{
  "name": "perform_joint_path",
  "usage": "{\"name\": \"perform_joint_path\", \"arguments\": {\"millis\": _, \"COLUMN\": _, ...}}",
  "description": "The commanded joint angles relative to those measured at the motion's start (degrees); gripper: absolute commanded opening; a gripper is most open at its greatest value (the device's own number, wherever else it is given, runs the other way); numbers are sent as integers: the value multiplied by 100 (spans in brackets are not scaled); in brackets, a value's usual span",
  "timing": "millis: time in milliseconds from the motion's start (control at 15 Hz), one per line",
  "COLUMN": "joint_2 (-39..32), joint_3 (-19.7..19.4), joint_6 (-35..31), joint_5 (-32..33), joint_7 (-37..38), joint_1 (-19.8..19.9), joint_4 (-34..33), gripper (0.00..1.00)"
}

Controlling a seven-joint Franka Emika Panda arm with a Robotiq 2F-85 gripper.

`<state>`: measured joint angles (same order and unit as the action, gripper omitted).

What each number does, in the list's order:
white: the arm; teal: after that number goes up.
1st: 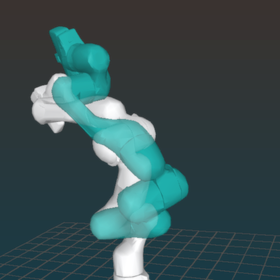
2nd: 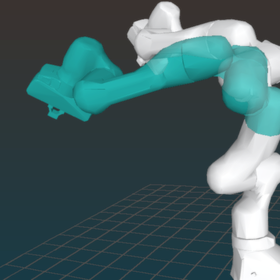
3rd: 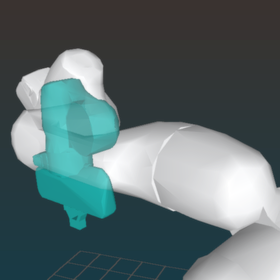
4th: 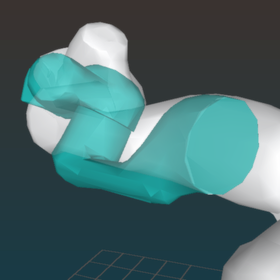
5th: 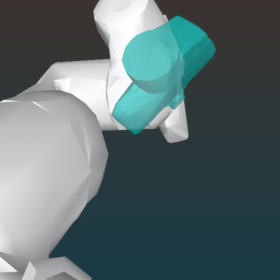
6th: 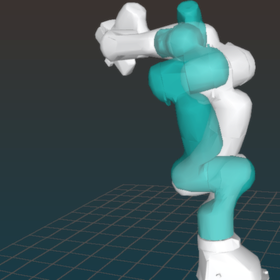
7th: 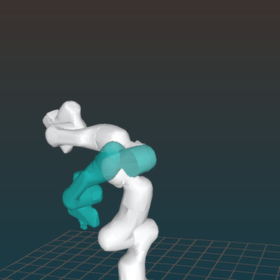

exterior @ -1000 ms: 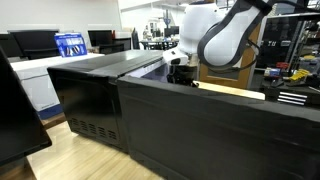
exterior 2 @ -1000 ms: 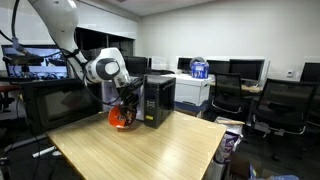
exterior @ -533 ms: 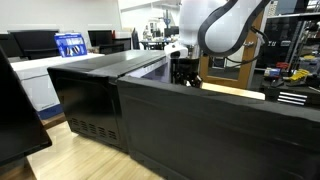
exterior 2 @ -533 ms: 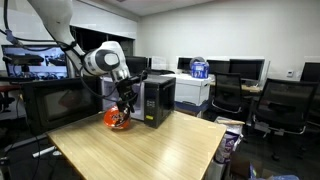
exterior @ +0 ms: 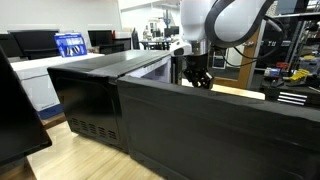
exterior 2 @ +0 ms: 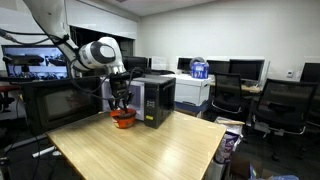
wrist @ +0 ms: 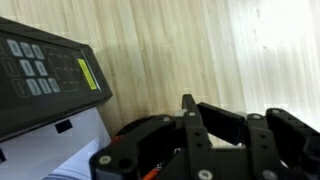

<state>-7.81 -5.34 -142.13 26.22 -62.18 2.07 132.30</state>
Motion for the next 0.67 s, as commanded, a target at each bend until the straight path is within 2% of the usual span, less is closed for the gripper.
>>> {"name": "perform_joint_path", "arguments": {"millis": 0, "joint_2": 556, "joint_3": 132, "joint_6": -120, "joint_5": -268, "joint_7": -344, "joint_1": 144, "joint_4": 654, "gripper": 34}}
{"name": "perform_joint_path", "arguments": {"millis": 333, "joint_2": 1187, "joint_3": 105, "joint_6": -732, "joint_5": -333, "joint_7": -964, "joint_1": 102, "joint_4": 1553, "gripper": 68}}
{"name": "perform_joint_path", "arguments": {"millis": 467, "joint_2": 1376, "joint_3": 61, "joint_6": -1190, "joint_5": -302, "joint_7": -1136, "joint_1": 90, "joint_4": 1870, "gripper": 83}}
{"name": "perform_joint_path", "arguments": {"millis": 600, "joint_2": 1519, "joint_3": 4, "joint_6": -1974, "joint_5": -47, "joint_7": -1044, "joint_1": 118, "joint_4": 2204, "gripper": 95}}
